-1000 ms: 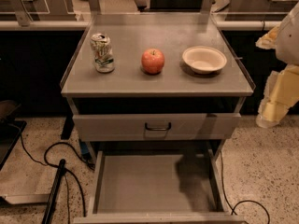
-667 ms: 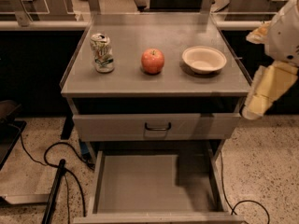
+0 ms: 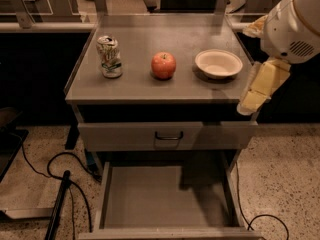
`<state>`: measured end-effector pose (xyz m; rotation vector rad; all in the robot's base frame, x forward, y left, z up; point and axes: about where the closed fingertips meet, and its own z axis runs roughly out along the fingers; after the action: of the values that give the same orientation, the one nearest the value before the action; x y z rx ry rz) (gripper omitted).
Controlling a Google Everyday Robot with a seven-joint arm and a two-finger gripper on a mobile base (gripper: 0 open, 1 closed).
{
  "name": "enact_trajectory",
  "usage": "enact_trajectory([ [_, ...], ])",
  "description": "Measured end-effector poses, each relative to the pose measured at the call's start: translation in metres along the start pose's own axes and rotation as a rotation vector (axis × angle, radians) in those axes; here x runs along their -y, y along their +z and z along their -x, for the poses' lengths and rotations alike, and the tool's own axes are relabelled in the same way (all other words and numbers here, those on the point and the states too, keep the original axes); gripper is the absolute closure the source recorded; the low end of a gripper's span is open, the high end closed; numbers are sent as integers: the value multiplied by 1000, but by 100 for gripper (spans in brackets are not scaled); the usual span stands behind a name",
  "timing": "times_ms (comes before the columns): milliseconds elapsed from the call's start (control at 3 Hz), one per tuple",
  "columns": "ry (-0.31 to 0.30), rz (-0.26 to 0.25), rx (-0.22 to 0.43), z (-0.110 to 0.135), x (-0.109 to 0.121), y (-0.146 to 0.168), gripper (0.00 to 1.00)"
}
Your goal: Place apple into middle drawer
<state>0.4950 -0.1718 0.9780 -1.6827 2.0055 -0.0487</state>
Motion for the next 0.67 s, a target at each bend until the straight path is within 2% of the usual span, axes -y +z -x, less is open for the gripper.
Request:
enact_trajectory([
  [333, 12, -18, 37, 3, 8, 21, 0],
  [667, 33, -35, 108, 11, 26, 54, 0],
])
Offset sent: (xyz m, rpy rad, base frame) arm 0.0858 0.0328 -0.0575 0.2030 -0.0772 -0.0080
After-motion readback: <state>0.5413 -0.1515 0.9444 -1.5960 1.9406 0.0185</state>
